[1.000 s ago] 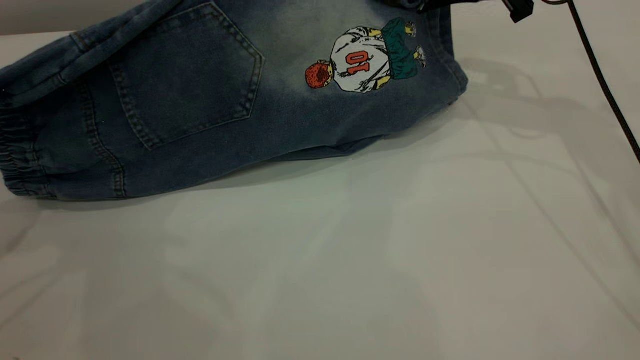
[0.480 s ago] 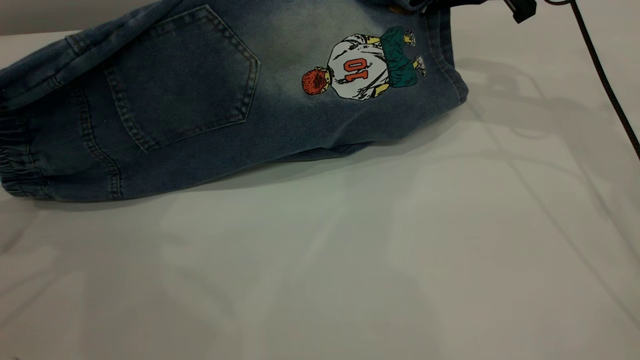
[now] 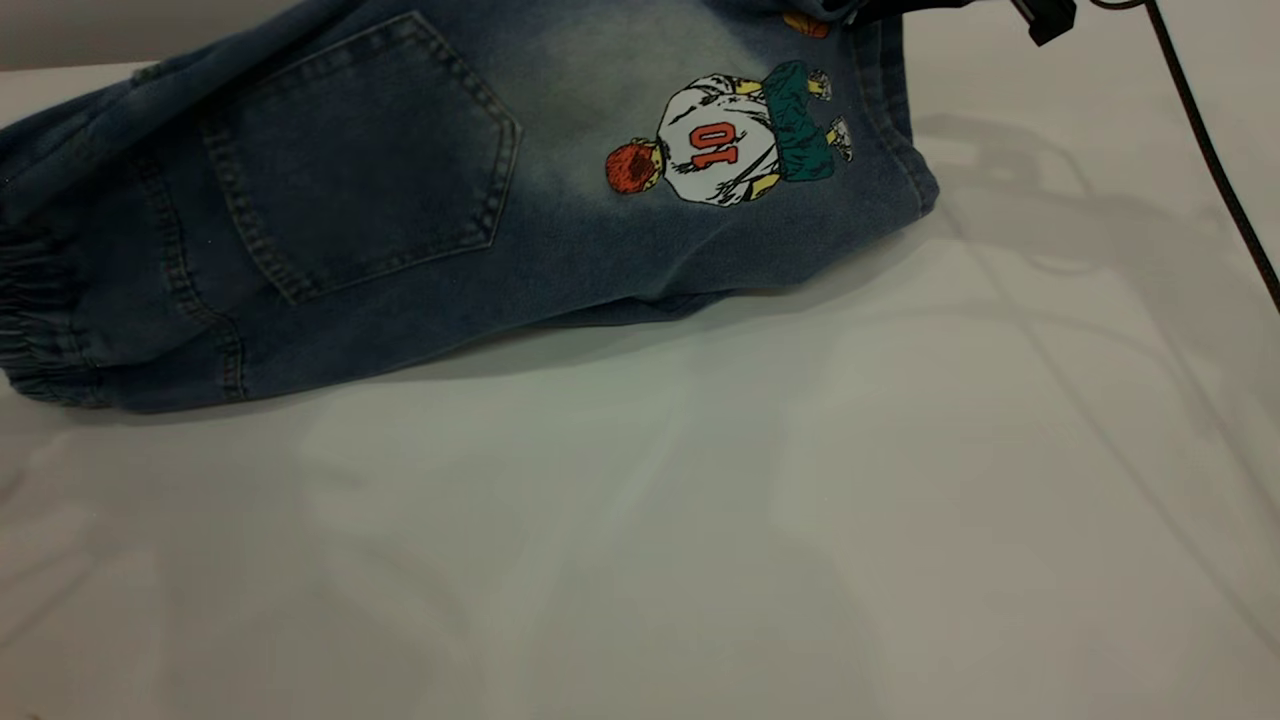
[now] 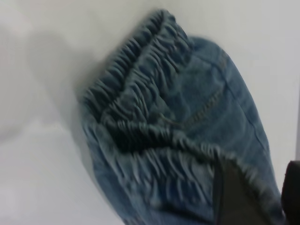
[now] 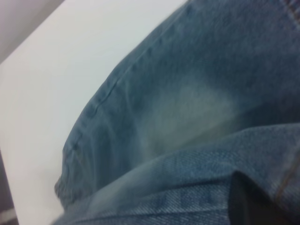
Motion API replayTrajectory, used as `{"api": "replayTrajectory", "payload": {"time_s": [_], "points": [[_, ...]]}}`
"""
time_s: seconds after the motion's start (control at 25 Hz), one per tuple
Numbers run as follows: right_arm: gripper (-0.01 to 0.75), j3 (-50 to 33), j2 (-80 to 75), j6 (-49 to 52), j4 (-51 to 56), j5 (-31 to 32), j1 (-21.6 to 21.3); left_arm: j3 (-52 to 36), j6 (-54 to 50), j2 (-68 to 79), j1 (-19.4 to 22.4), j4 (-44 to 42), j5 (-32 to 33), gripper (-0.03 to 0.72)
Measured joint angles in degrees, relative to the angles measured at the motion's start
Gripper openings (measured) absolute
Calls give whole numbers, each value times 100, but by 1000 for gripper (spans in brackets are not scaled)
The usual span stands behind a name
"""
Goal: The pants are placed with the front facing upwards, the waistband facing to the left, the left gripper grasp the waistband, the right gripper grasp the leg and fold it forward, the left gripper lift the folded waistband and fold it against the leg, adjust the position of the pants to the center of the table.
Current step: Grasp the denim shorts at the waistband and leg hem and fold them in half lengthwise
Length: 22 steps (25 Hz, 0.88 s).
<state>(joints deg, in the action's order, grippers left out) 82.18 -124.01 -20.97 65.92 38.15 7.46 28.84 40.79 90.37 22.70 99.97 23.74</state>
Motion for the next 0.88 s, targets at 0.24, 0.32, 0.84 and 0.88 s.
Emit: {"api": "replayTrajectory", "payload": {"time_s": [0.24,0.32,0.84,0.88], "points": [[27,0,0,280,-11,-397,0,21,-243,0,0,0,-315,275],[27,0,0,280,-11,-408,0,95,-279,0,0,0,-406,275],[111,0,0,-541,-5,-101,0,223,-44,0,0,0,-105,275],[149,0,0,-674,-5,-101,0,223,92,0,0,0,-105,275]]}}
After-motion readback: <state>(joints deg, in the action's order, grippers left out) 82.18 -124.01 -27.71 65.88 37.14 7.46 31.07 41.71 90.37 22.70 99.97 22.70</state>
